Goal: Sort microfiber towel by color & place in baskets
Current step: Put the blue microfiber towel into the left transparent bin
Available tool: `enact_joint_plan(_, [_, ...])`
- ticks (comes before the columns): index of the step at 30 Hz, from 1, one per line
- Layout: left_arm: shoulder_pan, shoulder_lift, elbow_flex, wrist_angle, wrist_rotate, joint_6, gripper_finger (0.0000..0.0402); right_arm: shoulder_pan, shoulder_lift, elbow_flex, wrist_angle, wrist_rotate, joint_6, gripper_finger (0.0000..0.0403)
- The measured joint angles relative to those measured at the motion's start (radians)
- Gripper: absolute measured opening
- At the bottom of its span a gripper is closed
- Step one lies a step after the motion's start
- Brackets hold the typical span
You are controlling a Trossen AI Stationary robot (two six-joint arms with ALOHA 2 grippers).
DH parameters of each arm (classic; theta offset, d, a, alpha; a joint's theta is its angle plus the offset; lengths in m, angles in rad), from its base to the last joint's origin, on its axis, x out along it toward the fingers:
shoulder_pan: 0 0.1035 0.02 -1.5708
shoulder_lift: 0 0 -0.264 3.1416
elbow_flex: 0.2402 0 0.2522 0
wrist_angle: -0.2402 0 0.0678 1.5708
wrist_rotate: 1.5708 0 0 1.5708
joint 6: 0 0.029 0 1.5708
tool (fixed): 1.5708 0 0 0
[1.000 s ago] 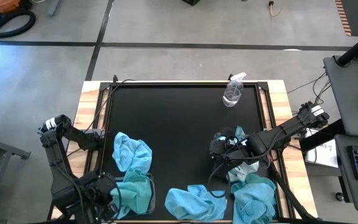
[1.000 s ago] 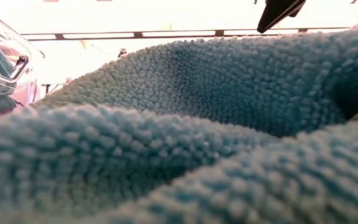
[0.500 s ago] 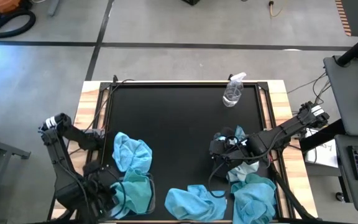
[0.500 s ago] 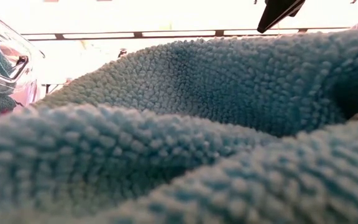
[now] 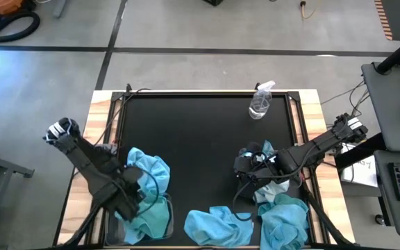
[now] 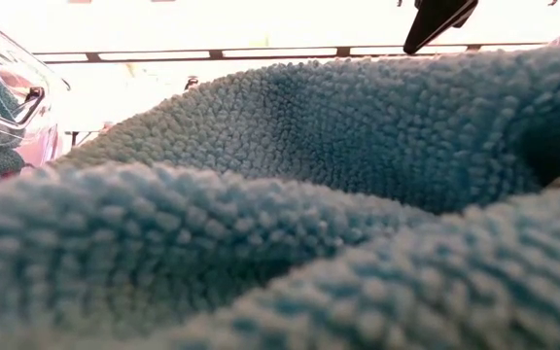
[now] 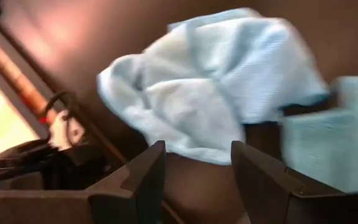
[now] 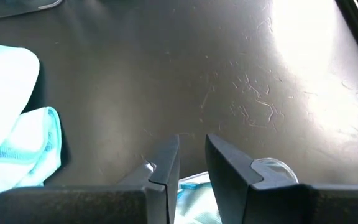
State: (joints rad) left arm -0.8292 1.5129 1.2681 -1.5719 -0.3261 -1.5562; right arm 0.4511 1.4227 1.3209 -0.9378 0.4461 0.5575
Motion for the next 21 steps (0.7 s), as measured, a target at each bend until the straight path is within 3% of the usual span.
enact_joint_plan(9, [0.039,-0.199,-0.159,0.020,-0.003,-0.001,0.0166,0.000,0.000,-0.013,0.000,0.000,0.000,0.0073])
enact_joint_plan(12, [0.043,-0.249,-0.218,0.000,-0.005,-0.065,0.0166,0.000,0.000,-0.019,0.000,0.000,0.005,0.0073])
enact_joint_plan(18, [0.064,-0.291,-0.322,0.001,-0.006,-0.235,0.0166,0.000,0.000,-0.021,0.001,-0.001,0.019,0.0073])
enact_joint_plan(21, [0.065,-0.280,-0.346,0.001,-0.006,-0.246,0.0166,0.000,0.000,-0.021,0.001,0.000,0.018,0.0073])
